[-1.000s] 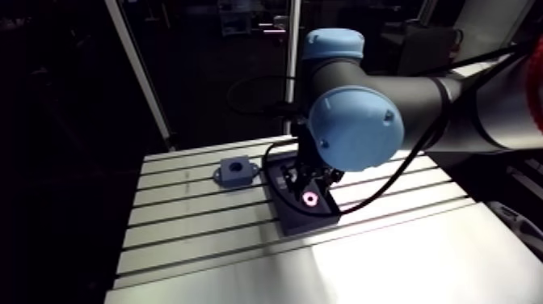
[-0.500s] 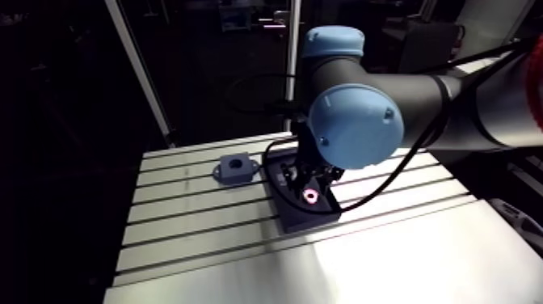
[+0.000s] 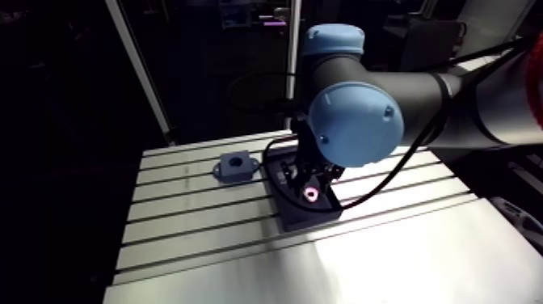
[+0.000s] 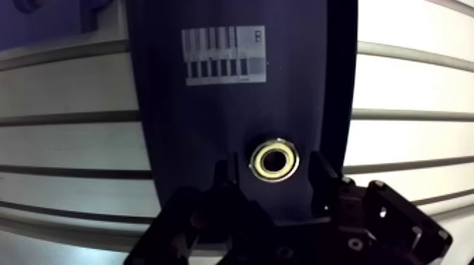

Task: Pick up the bearing and press it into the housing until flush.

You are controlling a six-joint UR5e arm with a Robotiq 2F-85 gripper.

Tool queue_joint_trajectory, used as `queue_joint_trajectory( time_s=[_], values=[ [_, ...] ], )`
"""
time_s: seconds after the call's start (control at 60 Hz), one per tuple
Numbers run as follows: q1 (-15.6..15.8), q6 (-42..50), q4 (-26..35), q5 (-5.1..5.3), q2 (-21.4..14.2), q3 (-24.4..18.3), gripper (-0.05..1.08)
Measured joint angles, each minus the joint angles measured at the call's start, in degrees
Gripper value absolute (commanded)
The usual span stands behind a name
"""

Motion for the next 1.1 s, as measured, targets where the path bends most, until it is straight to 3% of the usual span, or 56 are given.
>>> queue_joint_trajectory(
  time_s=[1.1],
  values=[
    [0.09,0.06,0.0,-0.06,0.57,-0.13,0.42]
  ],
)
